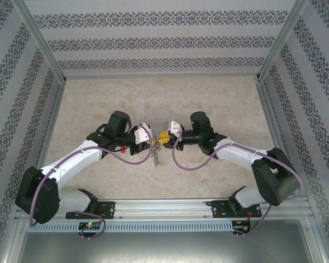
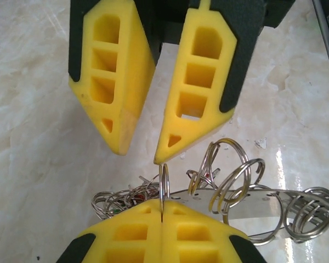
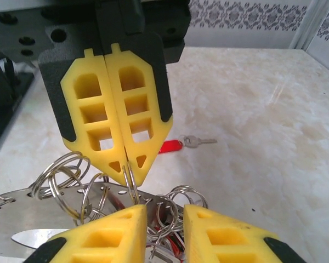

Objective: Put the keys on the keyring

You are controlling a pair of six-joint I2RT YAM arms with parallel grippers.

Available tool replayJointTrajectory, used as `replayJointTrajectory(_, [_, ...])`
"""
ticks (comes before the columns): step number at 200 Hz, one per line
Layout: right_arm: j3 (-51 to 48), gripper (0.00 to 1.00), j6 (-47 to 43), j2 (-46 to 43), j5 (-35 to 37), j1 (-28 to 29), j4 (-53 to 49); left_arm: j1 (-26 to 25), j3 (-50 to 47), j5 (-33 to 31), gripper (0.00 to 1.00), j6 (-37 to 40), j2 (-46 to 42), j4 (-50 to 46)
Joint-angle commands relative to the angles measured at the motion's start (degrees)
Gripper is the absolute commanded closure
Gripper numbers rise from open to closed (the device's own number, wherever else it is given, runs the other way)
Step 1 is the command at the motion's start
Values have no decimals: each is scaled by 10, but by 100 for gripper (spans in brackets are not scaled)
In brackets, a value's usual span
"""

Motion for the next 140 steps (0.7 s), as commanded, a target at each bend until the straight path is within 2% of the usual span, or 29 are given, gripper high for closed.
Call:
replayJointTrajectory(1, [10,74,-80,-24,64,11,-101,-14,1,3,100,4,-7,-19])
replayJointTrajectory(77, [4,71,-48,-76,63,3,-131,-34,-12,66,100,-59,52,28])
replayJointTrajectory(140, [-15,71,-48,-81,43,3,-157,-37,-21,73,100,-93,65,69])
